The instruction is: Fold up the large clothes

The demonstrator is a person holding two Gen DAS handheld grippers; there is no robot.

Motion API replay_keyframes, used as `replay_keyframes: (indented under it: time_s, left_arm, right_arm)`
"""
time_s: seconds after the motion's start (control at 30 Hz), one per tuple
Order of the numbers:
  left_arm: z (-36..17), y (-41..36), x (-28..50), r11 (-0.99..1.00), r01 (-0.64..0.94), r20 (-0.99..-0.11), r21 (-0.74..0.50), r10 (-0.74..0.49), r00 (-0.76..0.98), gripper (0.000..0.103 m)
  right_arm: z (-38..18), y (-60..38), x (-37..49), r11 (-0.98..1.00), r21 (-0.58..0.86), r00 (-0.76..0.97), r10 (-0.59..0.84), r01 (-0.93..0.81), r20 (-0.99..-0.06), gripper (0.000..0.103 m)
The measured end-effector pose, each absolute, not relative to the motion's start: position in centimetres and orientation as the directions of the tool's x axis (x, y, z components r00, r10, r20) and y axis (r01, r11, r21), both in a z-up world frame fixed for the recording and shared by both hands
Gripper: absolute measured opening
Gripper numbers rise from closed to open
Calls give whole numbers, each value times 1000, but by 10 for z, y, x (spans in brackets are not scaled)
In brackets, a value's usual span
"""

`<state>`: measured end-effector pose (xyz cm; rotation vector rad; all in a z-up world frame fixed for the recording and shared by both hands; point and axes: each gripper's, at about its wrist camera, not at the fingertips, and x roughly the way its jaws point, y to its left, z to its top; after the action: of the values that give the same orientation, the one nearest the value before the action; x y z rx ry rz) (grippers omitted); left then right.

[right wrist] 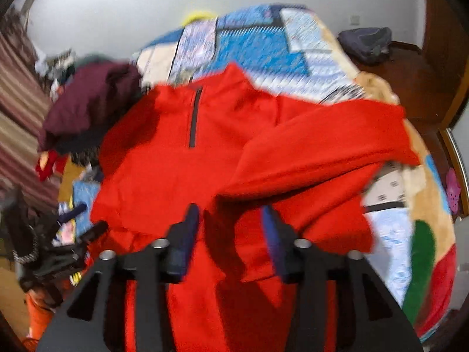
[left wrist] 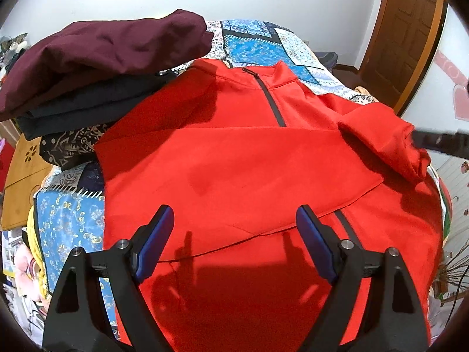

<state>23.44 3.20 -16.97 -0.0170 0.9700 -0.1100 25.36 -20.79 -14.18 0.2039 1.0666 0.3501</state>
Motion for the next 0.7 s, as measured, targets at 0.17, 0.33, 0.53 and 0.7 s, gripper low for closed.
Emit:
replay_keyframes:
  time_s: [0.17, 0.33, 0.53, 0.7]
  left_arm:
    - [-167, 27, 238, 994, 84, -817, -73, -108, 566, 85]
    - [-170, 26, 241, 993, 79, -823, -85, -115, 556, 85]
    - [-177, 26, 245, 994, 67, -834, -84, -107, 541, 85]
    - [-184, 28, 250, 995, 54, -844, -85, -101, 527, 85]
  right_arm:
    - [-122, -262, 260, 912, 408, 536, 369, -50, -759, 52]
    - [-143, -320, 280, 852, 502, 558, 347, 148, -754, 52]
    - [-193, -357, 307, 758, 565, 517, 358, 326, -778, 52]
    - [-217, -369, 318, 715, 582, 517, 354, 387, -779, 51]
